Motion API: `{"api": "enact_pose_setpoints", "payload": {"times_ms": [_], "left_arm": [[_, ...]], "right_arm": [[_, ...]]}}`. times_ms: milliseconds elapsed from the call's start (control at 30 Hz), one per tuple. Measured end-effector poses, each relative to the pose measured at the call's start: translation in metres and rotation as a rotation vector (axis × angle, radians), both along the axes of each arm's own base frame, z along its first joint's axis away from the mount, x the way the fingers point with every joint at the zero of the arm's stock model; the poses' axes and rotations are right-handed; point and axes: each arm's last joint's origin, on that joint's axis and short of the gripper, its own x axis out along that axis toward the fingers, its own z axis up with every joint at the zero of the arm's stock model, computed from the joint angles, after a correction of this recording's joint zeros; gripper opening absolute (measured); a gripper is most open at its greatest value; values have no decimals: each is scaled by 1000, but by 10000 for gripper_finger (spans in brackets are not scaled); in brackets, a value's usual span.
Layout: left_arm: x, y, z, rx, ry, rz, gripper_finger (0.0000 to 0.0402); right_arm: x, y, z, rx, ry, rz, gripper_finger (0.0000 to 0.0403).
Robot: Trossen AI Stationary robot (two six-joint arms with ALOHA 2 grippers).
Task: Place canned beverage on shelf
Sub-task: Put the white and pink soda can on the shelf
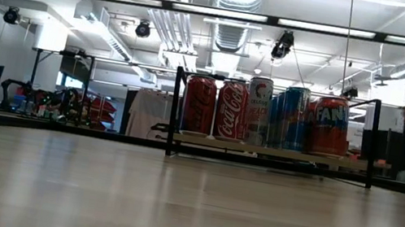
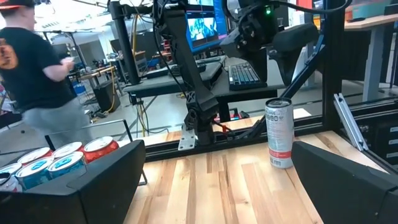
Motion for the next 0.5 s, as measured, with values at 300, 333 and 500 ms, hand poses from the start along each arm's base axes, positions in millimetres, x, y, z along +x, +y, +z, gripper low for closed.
{"api": "enact_pose_setpoints", "payload": {"times_ms": [300,333,500], "left_arm": [[0,0,0,-13,0,0,389],[0,0,0,-16,0,0,389],[0,0,0,-18,0,0,389]], "right_arm": [[2,2,-3,-19,6,-14,329],[4,3,-5,-25,12,-14,329],[11,11,-14,-52,40,-13,329]]}}
